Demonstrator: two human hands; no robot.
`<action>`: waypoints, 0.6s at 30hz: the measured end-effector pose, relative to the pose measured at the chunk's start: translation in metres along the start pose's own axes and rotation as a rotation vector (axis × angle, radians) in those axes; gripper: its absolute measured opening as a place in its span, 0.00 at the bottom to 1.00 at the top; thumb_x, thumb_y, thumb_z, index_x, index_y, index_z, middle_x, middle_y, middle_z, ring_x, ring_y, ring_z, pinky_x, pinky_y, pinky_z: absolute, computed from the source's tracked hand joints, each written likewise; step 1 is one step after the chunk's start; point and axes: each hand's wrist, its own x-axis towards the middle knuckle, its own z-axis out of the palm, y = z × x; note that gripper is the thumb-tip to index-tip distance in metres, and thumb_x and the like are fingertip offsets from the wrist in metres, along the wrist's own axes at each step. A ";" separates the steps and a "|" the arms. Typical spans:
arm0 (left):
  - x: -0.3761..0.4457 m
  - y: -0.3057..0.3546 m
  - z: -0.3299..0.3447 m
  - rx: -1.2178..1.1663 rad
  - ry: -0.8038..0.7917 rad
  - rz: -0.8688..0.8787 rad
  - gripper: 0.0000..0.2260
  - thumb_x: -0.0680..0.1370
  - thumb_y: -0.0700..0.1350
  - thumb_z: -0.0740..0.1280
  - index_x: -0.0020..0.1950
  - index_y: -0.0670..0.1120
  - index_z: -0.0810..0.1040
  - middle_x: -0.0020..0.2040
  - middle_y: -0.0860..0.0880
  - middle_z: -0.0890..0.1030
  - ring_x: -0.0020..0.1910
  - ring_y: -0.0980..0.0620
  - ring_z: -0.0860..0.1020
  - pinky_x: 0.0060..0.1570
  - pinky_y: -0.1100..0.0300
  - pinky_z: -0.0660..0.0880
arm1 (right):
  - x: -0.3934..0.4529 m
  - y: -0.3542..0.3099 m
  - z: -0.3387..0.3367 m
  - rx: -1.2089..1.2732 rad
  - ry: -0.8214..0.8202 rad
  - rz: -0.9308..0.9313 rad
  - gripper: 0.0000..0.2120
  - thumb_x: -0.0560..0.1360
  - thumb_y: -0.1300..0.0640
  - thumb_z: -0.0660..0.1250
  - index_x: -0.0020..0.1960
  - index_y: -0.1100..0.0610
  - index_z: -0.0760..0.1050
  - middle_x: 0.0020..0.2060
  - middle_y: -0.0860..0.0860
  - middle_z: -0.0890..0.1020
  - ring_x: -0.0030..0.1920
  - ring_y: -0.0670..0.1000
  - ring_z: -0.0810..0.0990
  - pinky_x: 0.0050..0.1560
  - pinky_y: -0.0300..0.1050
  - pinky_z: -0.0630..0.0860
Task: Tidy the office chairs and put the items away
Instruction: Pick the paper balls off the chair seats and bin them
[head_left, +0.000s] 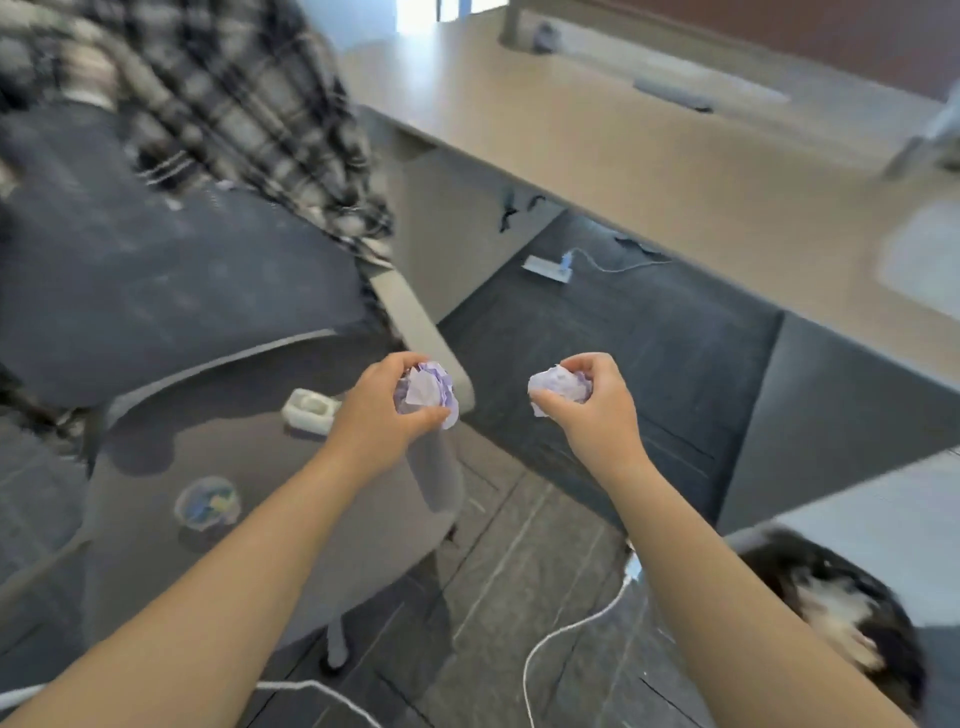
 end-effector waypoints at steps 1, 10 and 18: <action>-0.002 0.012 0.020 0.008 -0.046 0.015 0.19 0.65 0.45 0.73 0.53 0.53 0.71 0.56 0.44 0.77 0.51 0.48 0.77 0.51 0.62 0.73 | -0.006 0.008 -0.023 0.006 0.045 0.022 0.13 0.68 0.59 0.70 0.48 0.54 0.68 0.51 0.53 0.74 0.43 0.46 0.73 0.32 0.24 0.70; -0.057 0.106 0.213 0.057 -0.397 0.181 0.14 0.69 0.38 0.70 0.45 0.54 0.70 0.38 0.62 0.75 0.38 0.62 0.76 0.39 0.71 0.69 | -0.082 0.103 -0.233 -0.013 0.342 0.222 0.21 0.69 0.59 0.70 0.60 0.58 0.68 0.53 0.51 0.72 0.51 0.51 0.73 0.55 0.46 0.73; -0.118 0.139 0.383 0.102 -0.551 0.196 0.14 0.70 0.37 0.69 0.48 0.52 0.69 0.41 0.60 0.74 0.45 0.54 0.75 0.42 0.69 0.68 | -0.157 0.211 -0.380 0.008 0.452 0.362 0.22 0.71 0.57 0.69 0.63 0.60 0.68 0.52 0.49 0.72 0.51 0.50 0.72 0.54 0.45 0.70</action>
